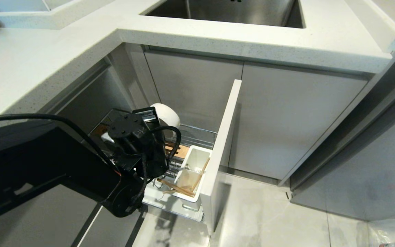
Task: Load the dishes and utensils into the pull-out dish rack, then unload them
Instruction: Pick up the bowl and place it in the cupboard
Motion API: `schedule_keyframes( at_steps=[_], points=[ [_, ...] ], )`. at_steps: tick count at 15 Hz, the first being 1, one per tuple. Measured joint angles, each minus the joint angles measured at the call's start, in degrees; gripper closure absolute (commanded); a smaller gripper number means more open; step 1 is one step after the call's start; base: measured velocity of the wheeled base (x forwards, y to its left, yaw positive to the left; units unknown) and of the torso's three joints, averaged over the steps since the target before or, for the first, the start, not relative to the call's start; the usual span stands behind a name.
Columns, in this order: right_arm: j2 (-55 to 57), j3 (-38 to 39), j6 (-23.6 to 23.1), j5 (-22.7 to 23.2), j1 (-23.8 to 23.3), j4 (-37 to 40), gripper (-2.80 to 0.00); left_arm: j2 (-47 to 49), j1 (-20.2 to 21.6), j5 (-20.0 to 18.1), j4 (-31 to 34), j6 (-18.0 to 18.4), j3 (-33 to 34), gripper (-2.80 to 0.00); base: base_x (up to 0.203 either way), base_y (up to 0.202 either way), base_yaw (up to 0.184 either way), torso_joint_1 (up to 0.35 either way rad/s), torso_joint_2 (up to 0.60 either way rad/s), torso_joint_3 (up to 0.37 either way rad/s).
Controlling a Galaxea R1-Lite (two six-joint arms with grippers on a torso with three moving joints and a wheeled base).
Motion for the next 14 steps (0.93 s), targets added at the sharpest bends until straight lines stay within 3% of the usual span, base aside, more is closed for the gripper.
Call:
schedule_keyframes(
  at_steps=[14],
  points=[
    [0.0, 0.0, 0.0, 0.0, 0.0, 0.0, 0.0, 0.5, -0.2, 2.5, 0.0, -6.6, 2.3, 0.0, 0.0, 0.0, 0.0, 0.0, 0.0, 0.0]
  ],
)
